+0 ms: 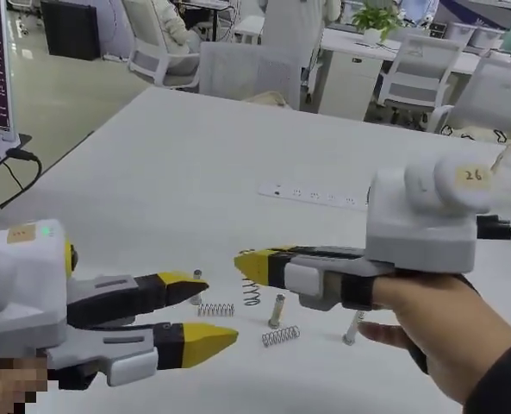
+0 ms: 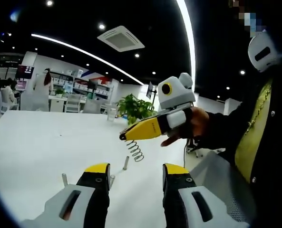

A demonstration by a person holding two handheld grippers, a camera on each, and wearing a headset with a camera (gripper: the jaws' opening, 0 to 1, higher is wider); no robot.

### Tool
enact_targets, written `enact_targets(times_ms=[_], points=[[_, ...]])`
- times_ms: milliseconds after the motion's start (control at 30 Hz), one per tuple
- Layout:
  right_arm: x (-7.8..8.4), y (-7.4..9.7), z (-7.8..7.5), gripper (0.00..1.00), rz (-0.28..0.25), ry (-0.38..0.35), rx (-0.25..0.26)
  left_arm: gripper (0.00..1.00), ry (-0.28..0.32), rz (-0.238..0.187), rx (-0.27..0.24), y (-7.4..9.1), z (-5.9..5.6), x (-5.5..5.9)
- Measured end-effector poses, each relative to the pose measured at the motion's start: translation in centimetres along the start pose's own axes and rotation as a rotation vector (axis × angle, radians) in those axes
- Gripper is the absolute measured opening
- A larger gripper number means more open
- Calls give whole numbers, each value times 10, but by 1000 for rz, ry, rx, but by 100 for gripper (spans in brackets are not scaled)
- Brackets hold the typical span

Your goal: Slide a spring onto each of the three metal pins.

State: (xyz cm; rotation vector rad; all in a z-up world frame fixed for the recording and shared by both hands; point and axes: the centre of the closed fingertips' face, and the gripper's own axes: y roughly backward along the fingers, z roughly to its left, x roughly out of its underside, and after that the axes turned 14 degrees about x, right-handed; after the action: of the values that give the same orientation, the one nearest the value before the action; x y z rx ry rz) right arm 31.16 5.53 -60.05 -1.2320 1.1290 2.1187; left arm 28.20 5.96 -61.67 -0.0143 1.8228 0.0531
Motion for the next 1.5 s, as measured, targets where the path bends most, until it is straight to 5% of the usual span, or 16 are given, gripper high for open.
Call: enact_targets(times_ms=[367, 600, 967, 1233, 1500], points=[[-9, 1, 22, 8, -42, -35, -75, 25, -10, -11, 29, -10, -4, -10], [-8, 0, 31, 8, -51, -9, -99, 7, -7, -1, 34, -11, -5, -8], [-3, 6, 30, 8, -37, 30, -108, 4, -69, 48, 32, -12, -4, -1], [13, 17, 32, 8, 51, 148, -139, 4, -168, 136, 74, -18, -14, 12], [45, 29, 35, 8, 212, 274, -198, 3, -234, 310, 153, -23, -27, 39]])
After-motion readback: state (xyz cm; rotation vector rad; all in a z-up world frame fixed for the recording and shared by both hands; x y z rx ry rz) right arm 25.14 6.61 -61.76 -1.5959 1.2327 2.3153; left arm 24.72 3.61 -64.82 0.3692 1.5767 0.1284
